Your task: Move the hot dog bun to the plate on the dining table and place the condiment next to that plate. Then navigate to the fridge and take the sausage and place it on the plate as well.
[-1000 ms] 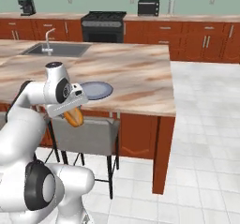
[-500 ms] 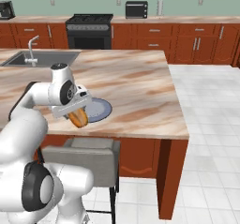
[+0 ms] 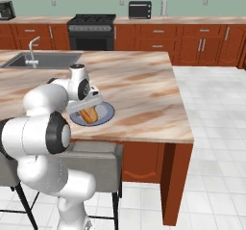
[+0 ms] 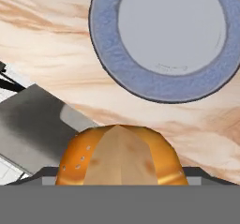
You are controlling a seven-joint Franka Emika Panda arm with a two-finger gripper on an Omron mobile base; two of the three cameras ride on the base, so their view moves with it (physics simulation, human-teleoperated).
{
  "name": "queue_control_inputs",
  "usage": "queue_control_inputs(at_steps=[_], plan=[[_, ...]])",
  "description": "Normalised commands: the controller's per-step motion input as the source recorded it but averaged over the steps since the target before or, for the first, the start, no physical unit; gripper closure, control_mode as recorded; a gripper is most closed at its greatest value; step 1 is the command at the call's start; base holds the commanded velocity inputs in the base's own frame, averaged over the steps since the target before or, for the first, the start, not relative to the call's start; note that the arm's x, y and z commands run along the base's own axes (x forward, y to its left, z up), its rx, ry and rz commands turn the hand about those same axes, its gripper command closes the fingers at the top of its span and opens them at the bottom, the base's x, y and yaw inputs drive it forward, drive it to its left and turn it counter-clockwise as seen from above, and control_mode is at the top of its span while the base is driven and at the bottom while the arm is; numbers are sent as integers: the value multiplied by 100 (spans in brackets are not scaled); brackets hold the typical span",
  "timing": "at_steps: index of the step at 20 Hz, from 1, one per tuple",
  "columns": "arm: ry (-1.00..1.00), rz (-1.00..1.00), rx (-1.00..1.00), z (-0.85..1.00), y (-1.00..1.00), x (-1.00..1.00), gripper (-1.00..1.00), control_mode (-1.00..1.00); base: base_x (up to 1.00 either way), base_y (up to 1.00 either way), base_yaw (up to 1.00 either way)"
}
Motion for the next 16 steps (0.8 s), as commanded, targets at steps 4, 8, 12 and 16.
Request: queue_control_inputs(at_steps=[4, 8, 12, 16], plan=[[1, -2, 0, -55, 21, 100, 100, -100, 0, 0, 0], [0, -5, 0, -40, 4, 100, 100, -100, 0, 0, 0], [0, -10, 0, -30, 0, 100, 100, -100, 0, 0, 0], [0, -12, 0, -33, 5, 84, 100, -100, 0, 0, 0]])
